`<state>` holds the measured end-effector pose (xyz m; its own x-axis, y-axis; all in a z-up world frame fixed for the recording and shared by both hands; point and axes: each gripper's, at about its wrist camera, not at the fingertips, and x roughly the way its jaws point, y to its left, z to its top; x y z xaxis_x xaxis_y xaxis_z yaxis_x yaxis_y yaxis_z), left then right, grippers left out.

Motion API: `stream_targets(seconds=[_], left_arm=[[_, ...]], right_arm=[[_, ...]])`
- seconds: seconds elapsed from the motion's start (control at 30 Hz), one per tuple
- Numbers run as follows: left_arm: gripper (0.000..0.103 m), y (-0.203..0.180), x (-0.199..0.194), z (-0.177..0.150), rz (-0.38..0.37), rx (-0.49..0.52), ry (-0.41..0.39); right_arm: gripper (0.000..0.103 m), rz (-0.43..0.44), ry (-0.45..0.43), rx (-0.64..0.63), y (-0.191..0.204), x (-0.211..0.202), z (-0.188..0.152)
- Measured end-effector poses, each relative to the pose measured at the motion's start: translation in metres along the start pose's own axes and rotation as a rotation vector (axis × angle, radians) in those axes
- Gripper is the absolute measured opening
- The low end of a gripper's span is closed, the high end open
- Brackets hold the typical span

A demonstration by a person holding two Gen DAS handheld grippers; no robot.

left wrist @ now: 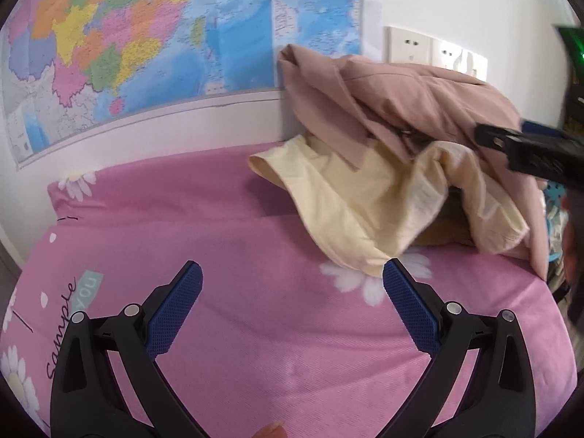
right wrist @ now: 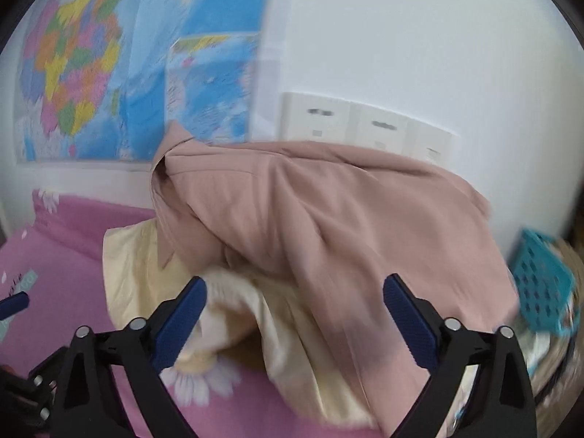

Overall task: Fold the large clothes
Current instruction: 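Grasp the pink jacket on top of the pile with the right gripper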

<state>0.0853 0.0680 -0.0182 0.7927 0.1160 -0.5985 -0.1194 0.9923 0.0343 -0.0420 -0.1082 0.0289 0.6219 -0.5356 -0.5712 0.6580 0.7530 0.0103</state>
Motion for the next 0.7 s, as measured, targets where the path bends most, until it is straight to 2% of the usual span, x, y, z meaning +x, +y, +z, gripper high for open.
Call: stream_targets(seconds=[0.07, 0.17, 0.23, 0.27, 0.3, 0.33, 0.37, 0.4, 0.43, 0.57, 0.7], left_arm=[[0.098, 0.005, 0.006, 0.002, 0.008, -0.008, 0.006], [0.098, 0.013, 0.018, 0.005, 0.024, -0.013, 0.018], [0.098, 0.017, 0.024, 0.006, 0.030, -0.013, 0.025], [0.098, 0.019, 0.027, 0.006, 0.034, -0.012, 0.029], [0.098, 0.021, 0.030, 0.007, 0.040, -0.011, 0.034], [0.098, 0.023, 0.034, 0.007, 0.047, -0.011, 0.038], [0.098, 0.026, 0.037, 0.008, 0.050, -0.013, 0.042], [0.098, 0.029, 0.039, 0.008, 0.049, -0.018, 0.045], [0.098, 0.032, 0.042, 0.010, 0.048, -0.022, 0.046], [0.098, 0.039, 0.049, 0.020, 0.033, -0.012, 0.025], [0.098, 0.037, 0.052, 0.041, -0.003, 0.010, -0.041]], right_arm=[[0.091, -0.012, 0.011, -0.063, 0.013, 0.023, 0.016], [0.091, 0.013, 0.042, -0.140, 0.032, 0.051, 0.030], [0.091, -0.022, 0.066, -0.195, 0.044, 0.071, 0.038], [0.086, -0.023, 0.070, -0.207, 0.047, 0.077, 0.040], [0.063, -0.027, 0.070, -0.204, 0.047, 0.081, 0.043], [0.046, 0.001, 0.083, -0.185, 0.044, 0.084, 0.047], [0.039, 0.046, 0.101, -0.137, 0.038, 0.085, 0.051], [0.022, 0.063, 0.091, -0.106, 0.032, 0.082, 0.055], [0.016, 0.069, 0.073, -0.089, 0.027, 0.076, 0.058], [0.012, 0.073, -0.043, -0.056, 0.005, 0.028, 0.080], [0.011, 0.052, -0.172, -0.028, -0.026, -0.034, 0.109]])
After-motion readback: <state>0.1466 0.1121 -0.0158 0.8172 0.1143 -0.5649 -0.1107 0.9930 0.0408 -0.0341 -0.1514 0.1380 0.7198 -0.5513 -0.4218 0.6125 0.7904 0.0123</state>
